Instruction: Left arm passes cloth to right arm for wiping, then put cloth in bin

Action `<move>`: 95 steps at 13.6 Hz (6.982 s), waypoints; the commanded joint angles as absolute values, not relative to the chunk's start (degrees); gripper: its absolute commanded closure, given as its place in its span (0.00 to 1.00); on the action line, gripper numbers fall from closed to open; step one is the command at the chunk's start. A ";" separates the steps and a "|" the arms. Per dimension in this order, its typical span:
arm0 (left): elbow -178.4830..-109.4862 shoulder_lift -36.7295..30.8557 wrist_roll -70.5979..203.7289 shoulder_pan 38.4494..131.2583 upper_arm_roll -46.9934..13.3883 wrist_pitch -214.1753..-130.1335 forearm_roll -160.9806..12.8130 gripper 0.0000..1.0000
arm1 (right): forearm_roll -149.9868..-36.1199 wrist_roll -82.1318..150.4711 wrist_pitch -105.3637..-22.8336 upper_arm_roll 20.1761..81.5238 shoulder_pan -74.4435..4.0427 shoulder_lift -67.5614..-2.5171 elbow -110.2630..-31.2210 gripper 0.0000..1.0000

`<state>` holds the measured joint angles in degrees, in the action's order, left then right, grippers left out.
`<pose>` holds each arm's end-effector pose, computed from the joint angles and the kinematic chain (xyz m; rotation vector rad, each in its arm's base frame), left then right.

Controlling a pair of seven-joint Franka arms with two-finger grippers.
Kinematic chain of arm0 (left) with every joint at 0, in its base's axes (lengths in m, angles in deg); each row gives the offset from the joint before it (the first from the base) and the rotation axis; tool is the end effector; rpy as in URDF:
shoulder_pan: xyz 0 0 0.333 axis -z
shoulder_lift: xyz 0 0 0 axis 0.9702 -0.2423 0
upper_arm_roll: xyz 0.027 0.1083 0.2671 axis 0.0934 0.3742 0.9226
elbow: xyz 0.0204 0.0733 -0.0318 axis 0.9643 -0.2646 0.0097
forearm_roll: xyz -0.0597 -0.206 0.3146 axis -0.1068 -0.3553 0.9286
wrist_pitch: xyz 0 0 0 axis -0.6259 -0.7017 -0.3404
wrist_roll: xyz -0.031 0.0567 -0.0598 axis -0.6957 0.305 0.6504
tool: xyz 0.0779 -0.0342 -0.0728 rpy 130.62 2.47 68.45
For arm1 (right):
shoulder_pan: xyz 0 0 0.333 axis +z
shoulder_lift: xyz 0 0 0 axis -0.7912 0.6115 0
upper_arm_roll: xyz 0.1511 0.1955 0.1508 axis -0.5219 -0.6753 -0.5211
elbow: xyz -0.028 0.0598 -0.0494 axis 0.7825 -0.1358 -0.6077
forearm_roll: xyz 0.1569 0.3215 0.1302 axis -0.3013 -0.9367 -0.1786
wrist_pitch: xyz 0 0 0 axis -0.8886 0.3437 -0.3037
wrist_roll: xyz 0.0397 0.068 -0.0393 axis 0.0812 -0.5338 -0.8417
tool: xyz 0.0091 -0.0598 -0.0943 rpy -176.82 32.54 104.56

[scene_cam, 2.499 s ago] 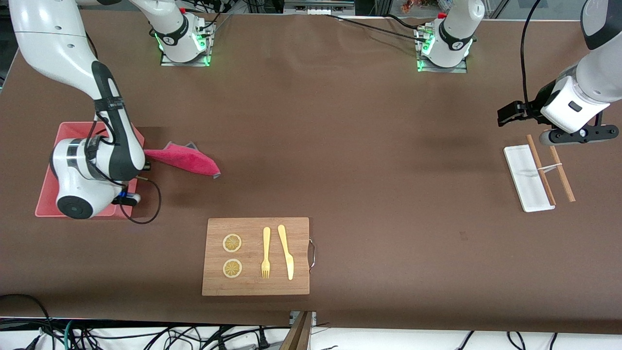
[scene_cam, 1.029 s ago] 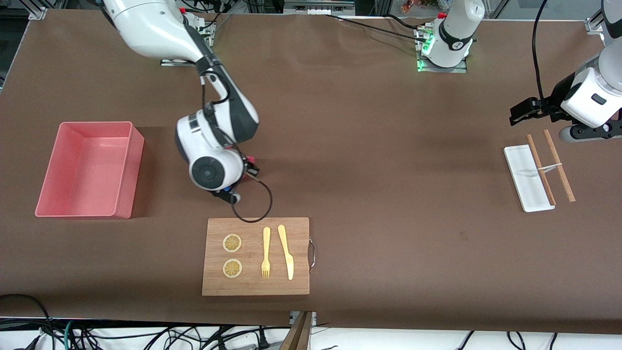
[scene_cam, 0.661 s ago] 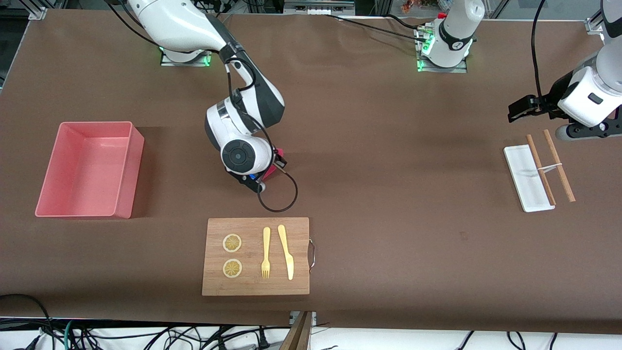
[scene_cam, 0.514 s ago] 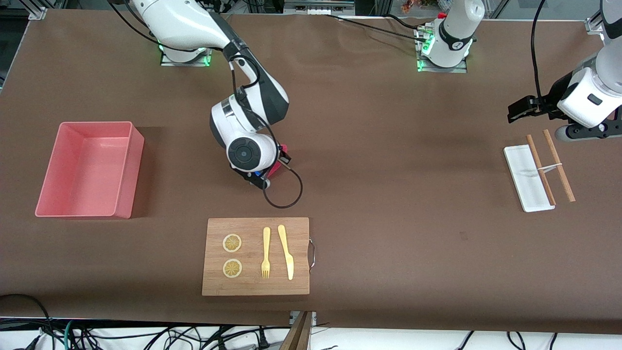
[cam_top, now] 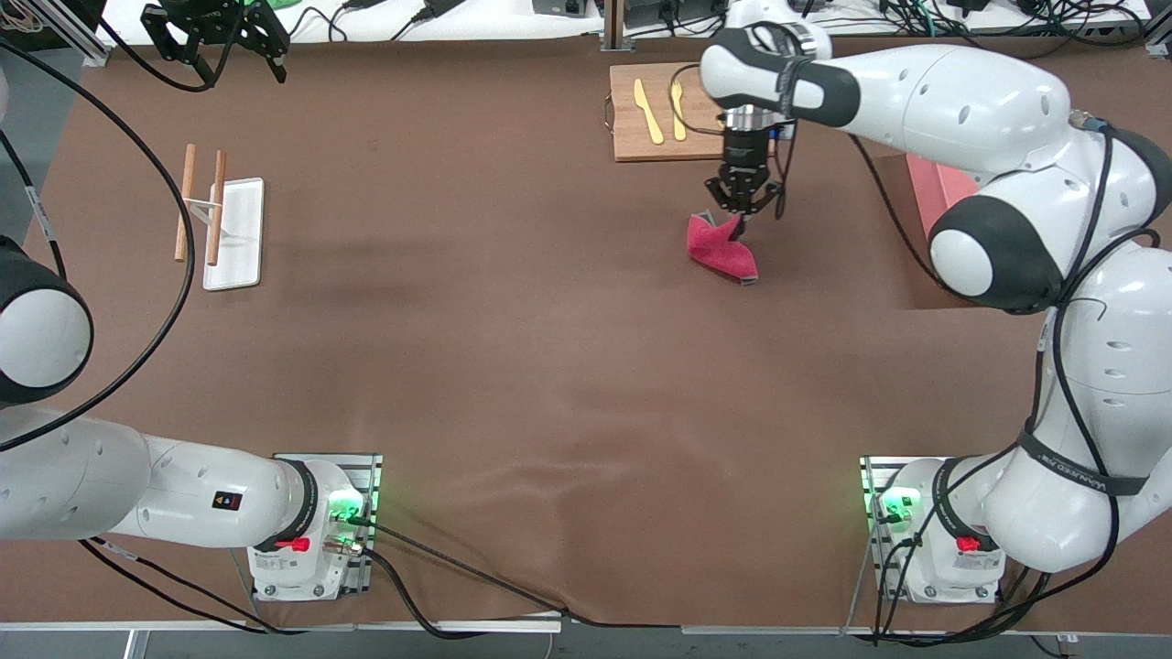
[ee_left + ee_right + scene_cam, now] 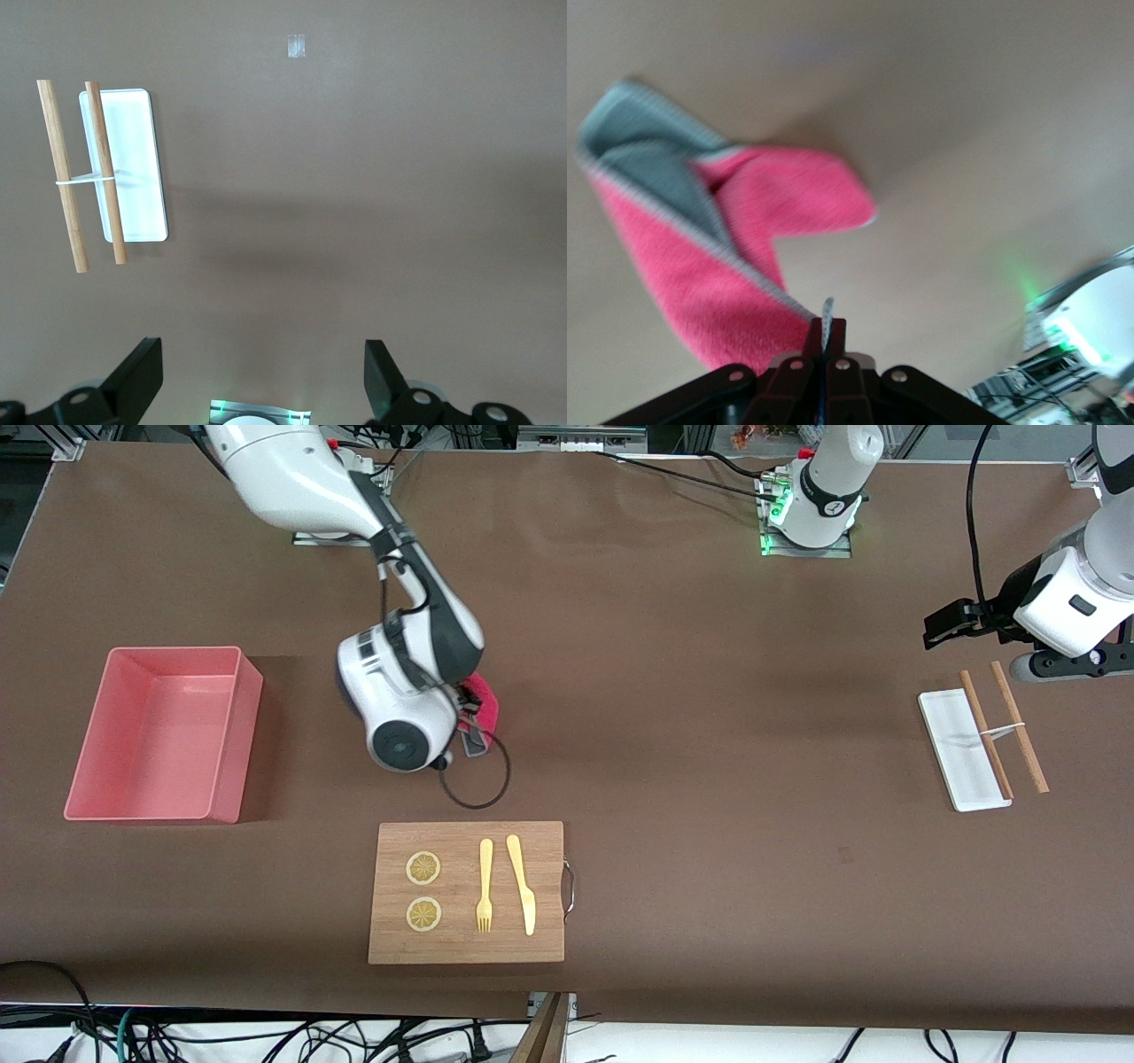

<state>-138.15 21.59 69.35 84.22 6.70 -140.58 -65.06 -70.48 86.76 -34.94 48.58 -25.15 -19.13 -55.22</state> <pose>0.5329 -0.0280 0.5470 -3.1067 -0.1698 0.2557 0.5446 0.2787 0.2329 2.7174 -0.6598 -0.9224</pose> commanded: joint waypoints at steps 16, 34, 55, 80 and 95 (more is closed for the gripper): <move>-136.47 21.19 68.73 84.15 4.78 -139.98 -65.53 0.00 | -50.67 50.20 -22.33 49.87 -42.28 -21.15 -45.57 1.00; -136.03 21.28 68.90 84.33 3.72 -140.07 -65.62 0.00 | -46.28 9.14 -9.91 74.58 -43.15 -26.26 -33.33 1.00; -136.03 21.28 68.90 84.33 3.72 -140.07 -65.71 0.00 | -61.21 9.23 -41.11 73.35 -47.29 -15.35 -56.36 0.24; -135.77 21.19 68.90 84.33 3.63 -140.07 -65.80 0.00 | -57.88 9.41 -34.43 60.61 -49.04 -55.25 -57.33 0.00; -135.77 21.19 68.90 84.33 3.72 -140.07 -65.80 0.00 | -56.12 42.28 -23.98 44.87 -53.70 -57.27 -57.33 0.00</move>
<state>-137.11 21.59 69.35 84.26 3.60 -140.58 -65.07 -57.06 41.42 -24.58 47.10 -51.69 -55.48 -56.14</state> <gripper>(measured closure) 0.000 0.000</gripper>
